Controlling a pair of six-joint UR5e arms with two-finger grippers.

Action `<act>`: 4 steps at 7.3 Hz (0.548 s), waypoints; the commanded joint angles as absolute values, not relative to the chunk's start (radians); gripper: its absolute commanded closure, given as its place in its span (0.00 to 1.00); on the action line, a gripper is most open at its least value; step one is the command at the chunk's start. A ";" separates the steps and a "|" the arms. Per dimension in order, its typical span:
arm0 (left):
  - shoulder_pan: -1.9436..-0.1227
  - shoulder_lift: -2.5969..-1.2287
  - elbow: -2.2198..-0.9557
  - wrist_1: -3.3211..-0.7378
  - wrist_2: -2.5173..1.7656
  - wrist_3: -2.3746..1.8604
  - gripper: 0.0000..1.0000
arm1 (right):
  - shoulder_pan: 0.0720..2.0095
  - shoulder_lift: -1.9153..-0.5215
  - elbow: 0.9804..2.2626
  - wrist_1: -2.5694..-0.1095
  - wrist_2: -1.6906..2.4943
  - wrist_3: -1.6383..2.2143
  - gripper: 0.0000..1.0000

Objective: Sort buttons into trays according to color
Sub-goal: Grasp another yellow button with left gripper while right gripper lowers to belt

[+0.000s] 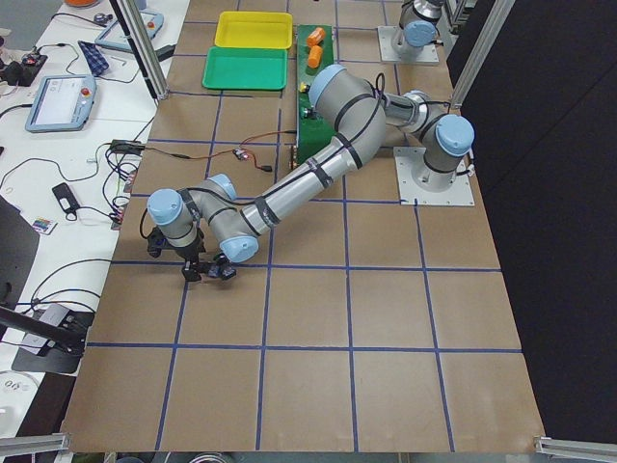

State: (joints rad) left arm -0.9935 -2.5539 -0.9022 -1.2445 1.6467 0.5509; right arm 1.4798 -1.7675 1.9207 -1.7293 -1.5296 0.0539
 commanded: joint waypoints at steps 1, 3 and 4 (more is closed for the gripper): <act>-0.992 -2.554 -0.911 -1.261 1.651 0.555 0.76 | 1.491 -1.763 1.924 -1.730 -1.523 0.063 0.00; -0.999 -2.536 -0.900 -1.299 1.651 0.554 1.00 | 1.570 -1.734 1.922 -1.736 -1.526 0.141 0.00; -1.011 -2.513 -0.899 -1.333 1.652 0.552 1.00 | 1.603 -1.724 1.924 -1.765 -1.525 0.199 0.00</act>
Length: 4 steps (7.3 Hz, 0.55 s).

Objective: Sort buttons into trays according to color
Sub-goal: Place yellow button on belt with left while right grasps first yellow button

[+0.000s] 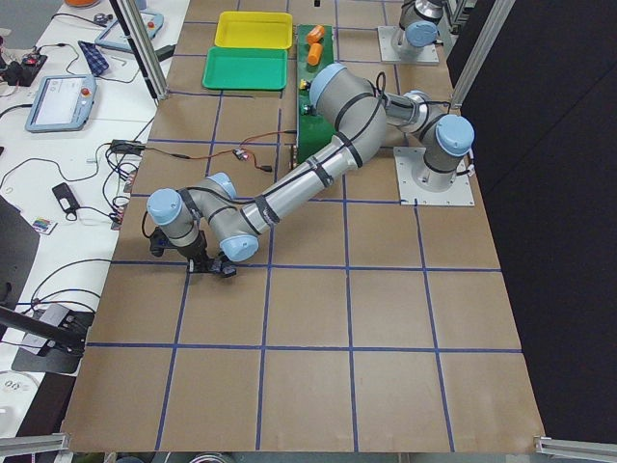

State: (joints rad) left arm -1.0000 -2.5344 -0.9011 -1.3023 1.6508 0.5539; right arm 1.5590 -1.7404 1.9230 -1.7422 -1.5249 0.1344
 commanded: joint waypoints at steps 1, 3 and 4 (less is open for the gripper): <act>-1.025 -2.466 -0.896 -1.409 1.649 0.543 1.00 | 1.633 -1.698 1.924 -1.778 -1.526 0.230 0.00; -1.151 -2.358 -0.923 -1.567 1.648 0.432 1.00 | 1.724 -1.657 1.924 -1.792 -1.525 0.354 0.00; -1.210 -2.305 -0.939 -1.718 1.602 0.408 1.00 | 1.771 -1.637 1.922 -1.795 -1.526 0.376 0.00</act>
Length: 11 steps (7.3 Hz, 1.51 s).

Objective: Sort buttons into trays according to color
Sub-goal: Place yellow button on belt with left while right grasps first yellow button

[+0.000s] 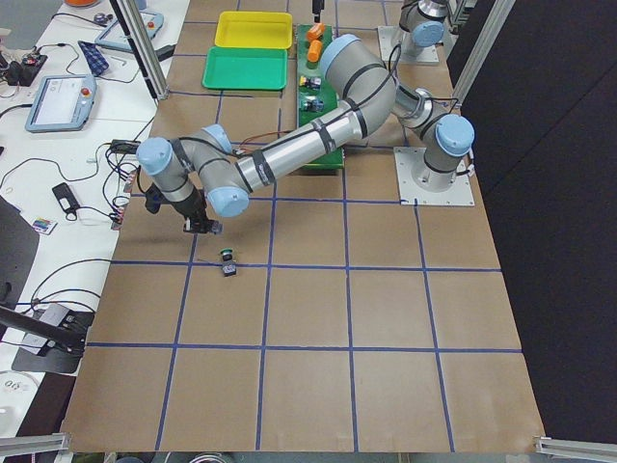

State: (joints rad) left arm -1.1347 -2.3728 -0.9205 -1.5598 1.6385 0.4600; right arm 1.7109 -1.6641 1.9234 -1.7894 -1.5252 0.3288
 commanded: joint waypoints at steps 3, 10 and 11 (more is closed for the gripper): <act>-1.332 -2.044 -1.275 -1.806 1.557 0.214 1.00 | 1.831 -1.556 1.919 -1.917 -1.525 0.448 0.00; -1.521 -1.747 -1.942 -1.325 1.554 0.026 1.00 | 1.904 -1.395 1.925 -2.134 -1.523 0.618 0.00; -1.525 -1.747 -1.947 -1.303 1.555 0.035 0.58 | 1.904 -1.387 1.939 -2.132 -1.526 0.623 0.00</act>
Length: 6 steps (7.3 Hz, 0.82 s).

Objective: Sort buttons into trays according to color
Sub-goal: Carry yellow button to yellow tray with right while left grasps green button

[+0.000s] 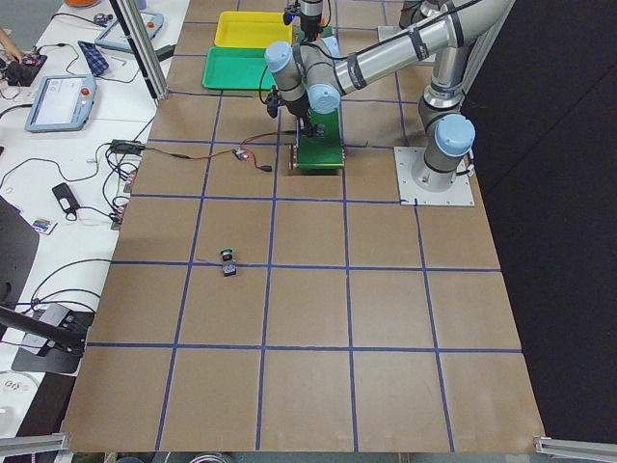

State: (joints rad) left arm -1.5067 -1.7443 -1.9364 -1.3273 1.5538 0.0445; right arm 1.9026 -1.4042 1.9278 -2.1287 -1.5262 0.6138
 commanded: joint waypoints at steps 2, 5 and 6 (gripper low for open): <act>-1.525 -1.738 -1.950 -1.278 1.552 0.037 0.00 | 1.901 -1.359 1.980 -2.140 -1.528 0.688 0.00; -1.348 -1.764 -1.713 -1.401 1.559 0.180 0.00 | 1.899 -1.335 1.970 -2.134 -1.529 0.718 1.00; -1.251 -1.837 -1.577 -1.426 1.557 0.397 0.00 | 1.899 -1.338 1.964 -2.111 -1.531 0.719 1.00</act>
